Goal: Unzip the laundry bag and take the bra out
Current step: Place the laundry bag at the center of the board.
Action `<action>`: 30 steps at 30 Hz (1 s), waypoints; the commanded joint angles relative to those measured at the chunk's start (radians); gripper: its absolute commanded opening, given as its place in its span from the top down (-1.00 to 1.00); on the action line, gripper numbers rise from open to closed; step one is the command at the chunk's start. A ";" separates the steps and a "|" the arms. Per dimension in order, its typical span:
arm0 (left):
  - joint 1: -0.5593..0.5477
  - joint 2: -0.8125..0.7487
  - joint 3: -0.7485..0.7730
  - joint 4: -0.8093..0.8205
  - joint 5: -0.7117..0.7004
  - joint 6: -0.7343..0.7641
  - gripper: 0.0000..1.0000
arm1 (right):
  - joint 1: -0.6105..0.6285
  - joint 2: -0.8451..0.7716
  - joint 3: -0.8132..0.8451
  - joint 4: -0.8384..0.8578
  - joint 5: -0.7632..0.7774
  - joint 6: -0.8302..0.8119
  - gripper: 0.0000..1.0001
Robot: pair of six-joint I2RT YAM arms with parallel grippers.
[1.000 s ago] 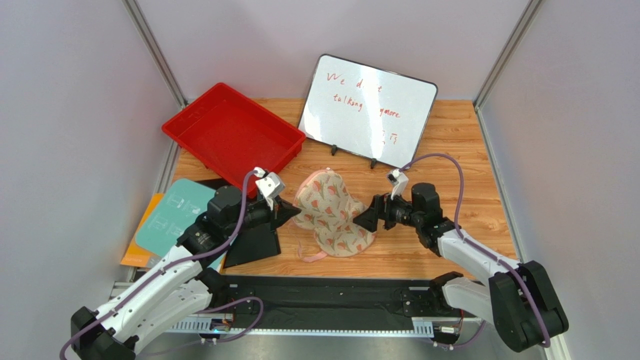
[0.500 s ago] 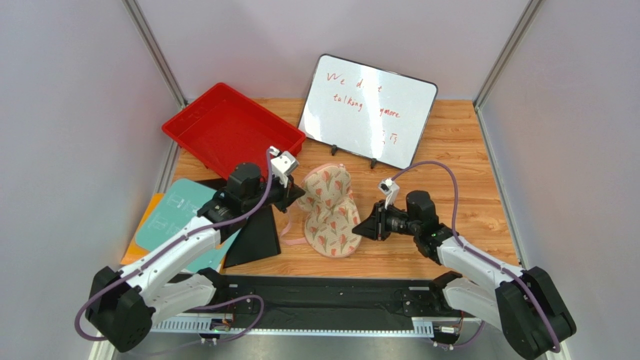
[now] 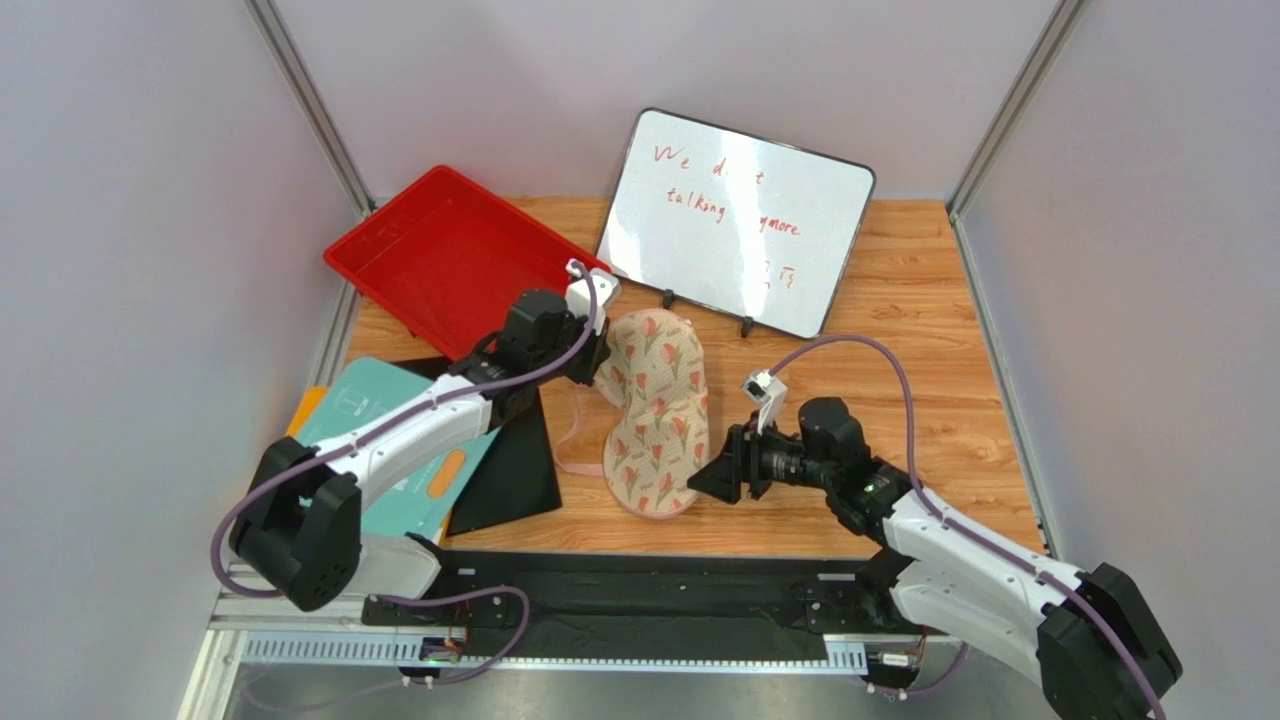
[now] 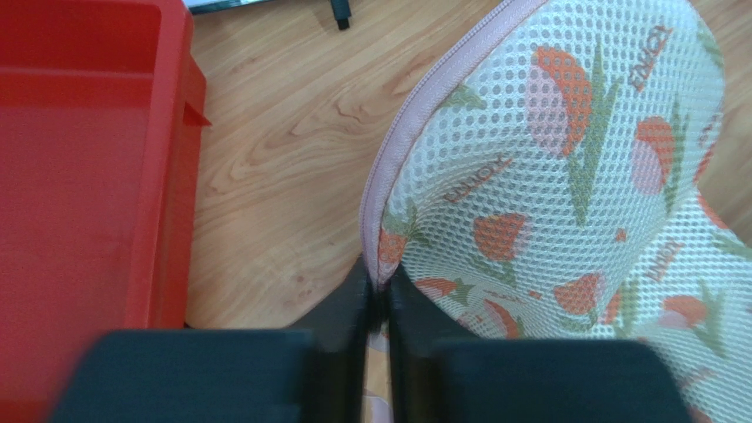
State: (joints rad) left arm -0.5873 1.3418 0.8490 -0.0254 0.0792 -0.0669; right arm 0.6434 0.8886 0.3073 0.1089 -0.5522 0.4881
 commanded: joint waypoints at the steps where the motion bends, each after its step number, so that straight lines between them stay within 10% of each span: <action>1: 0.001 0.063 0.110 0.004 -0.016 -0.017 0.30 | 0.009 -0.016 0.094 -0.212 0.173 0.003 -0.45; 8: 0.001 0.191 0.268 -0.125 0.007 -0.001 -0.65 | -0.030 -0.025 0.202 -0.339 0.377 0.012 -0.80; 21: -0.098 0.169 0.207 -0.193 -0.013 -0.229 -0.67 | -0.384 0.096 0.187 -0.166 0.201 0.055 -0.79; 30: -0.097 0.210 0.124 -0.194 -0.177 -0.366 -0.70 | -0.387 0.365 0.148 0.040 0.031 0.138 -0.64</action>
State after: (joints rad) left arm -0.6891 1.5375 0.9504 -0.2142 0.0105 -0.3573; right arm 0.2474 1.2083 0.4774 -0.0017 -0.4320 0.5739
